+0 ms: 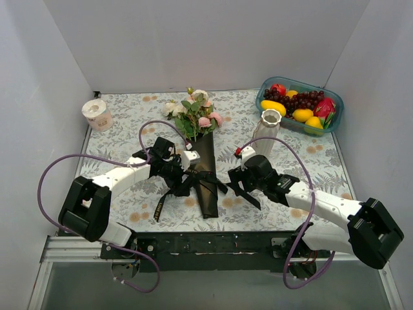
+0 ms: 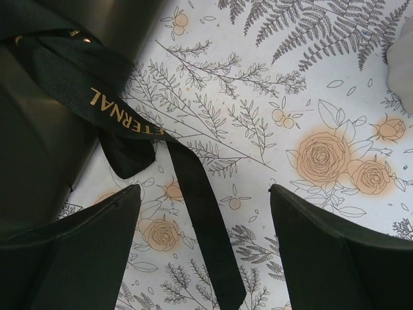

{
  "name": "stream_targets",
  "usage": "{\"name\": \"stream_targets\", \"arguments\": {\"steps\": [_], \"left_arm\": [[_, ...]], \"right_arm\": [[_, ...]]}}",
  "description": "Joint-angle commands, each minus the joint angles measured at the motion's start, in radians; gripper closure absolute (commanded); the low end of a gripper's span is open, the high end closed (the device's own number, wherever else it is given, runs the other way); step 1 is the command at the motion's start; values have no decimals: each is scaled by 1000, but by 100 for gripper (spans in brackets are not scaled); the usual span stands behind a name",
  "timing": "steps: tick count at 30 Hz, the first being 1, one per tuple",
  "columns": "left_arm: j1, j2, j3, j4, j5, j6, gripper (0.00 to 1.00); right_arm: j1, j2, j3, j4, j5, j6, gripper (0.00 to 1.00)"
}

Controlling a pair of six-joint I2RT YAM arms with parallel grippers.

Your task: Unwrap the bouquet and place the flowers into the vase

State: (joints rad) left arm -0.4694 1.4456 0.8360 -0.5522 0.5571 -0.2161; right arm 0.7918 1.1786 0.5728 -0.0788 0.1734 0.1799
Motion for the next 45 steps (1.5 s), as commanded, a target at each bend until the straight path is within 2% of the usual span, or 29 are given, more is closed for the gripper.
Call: {"name": "stream_targets", "arguments": {"steps": [1,10,13,17,18,20,21,22,31,37,42,45], "left_arm": [[-12,-19,-31,80,-65,23,23],[-95,10,-80,213,-166,-8,19],[-100,29,-90,238,-190,4,25],[-100,56,-101,255,-215,21,52],[-101,61,-100,258,-217,17,68],[-101,62,-97,267,-232,6,82],[-101,55,-98,271,-240,-6,95],[-100,50,-98,281,-256,-11,100],[-80,-11,-71,267,-298,-74,100],[-15,-30,-14,193,-215,-111,100],[-14,-56,-8,169,-209,-120,100],[-14,-62,3,150,-210,-115,100]], "right_arm": [[3,-30,-13,33,-15,3,12],[3,-63,-59,43,-11,27,14],[3,-65,-68,44,-11,27,14],[3,-53,-67,36,-20,18,14],[3,-47,-67,45,-25,9,14],[3,-21,-65,56,-28,1,14],[3,-8,-60,66,-26,-2,14],[3,7,-57,70,-25,-10,14],[3,173,-16,171,-37,-57,16],[4,231,-5,237,-63,-94,18],[4,276,1,293,-98,-132,19],[4,317,4,313,-141,-145,25]]}}
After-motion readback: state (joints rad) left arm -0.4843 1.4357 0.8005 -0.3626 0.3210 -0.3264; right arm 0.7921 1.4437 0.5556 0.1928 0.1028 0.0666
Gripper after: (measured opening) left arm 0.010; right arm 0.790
